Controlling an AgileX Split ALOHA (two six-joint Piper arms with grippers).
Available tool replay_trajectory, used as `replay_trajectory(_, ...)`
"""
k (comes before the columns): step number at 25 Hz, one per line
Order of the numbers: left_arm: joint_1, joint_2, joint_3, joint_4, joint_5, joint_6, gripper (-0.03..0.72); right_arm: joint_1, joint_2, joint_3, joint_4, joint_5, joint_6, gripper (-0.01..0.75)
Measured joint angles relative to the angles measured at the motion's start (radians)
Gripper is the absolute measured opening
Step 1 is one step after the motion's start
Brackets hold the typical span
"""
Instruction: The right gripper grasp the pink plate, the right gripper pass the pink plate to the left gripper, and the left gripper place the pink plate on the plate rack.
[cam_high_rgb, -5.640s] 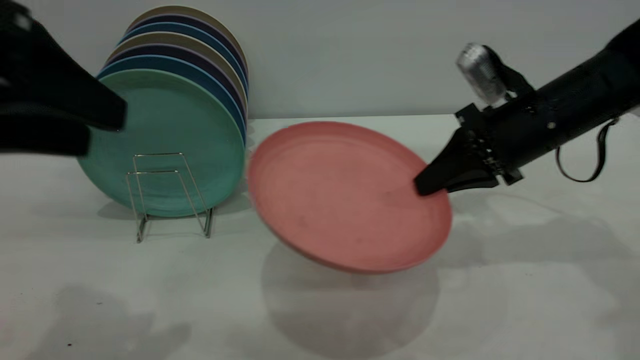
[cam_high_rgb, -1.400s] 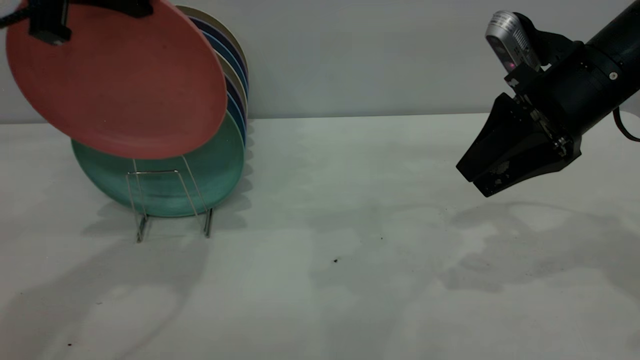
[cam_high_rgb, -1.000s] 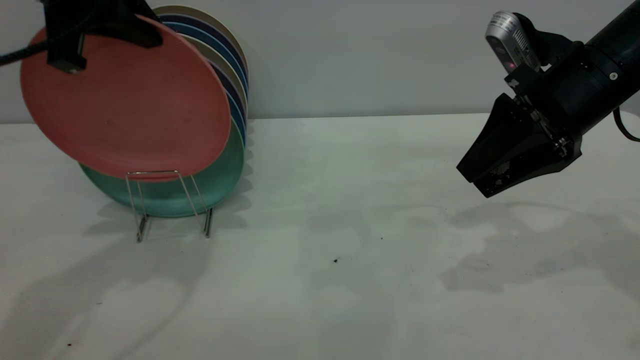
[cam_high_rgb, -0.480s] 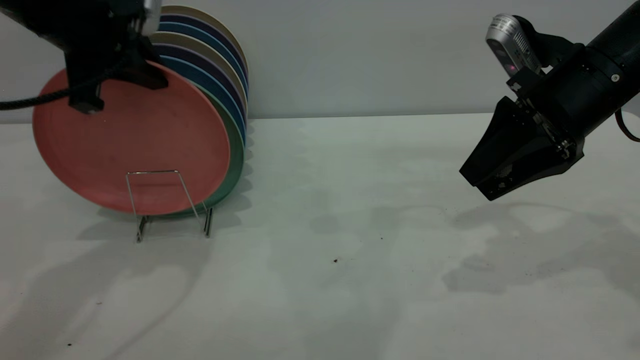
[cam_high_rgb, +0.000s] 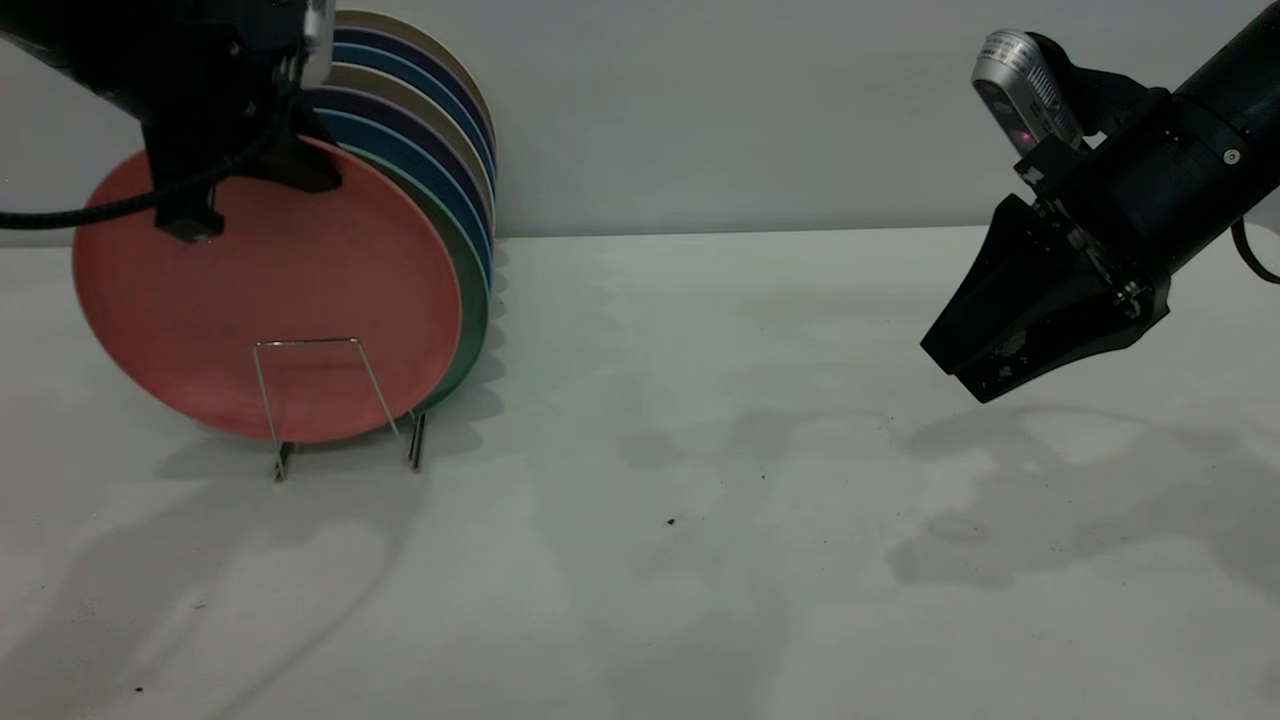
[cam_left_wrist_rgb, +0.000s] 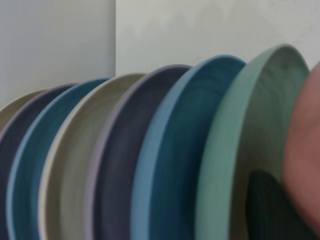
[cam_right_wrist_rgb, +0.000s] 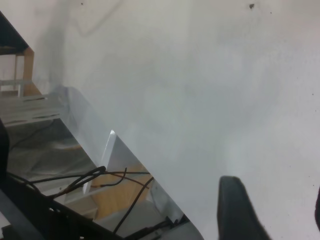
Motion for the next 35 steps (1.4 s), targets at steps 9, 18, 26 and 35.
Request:
replay_trajectory(9, 0.000, 0.000, 0.000, -0.008, 0.003, 0.001, 0.507, 0.000, 0.000, 0.000, -0.009, 0.000, 0.002, 0.398)
replay_trajectory(18, 0.000, -0.065, -0.001, -0.015, 0.046, 0.001, 0.590, 0.000, 0.000, 0.000, -0.023, 0.000, 0.016, 0.398)
replay_trajectory(26, 0.000, -0.140, -0.001, -0.023, 0.076, -0.122, 0.590, 0.000, 0.000, 0.000, -0.024, -0.003, 0.029, 0.398)
replay_trajectory(35, 0.019, -0.256, -0.001, 0.021, 0.137, -0.993, 0.590, 0.001, -0.009, -0.104, -0.361, -0.015, 0.370, 0.398)
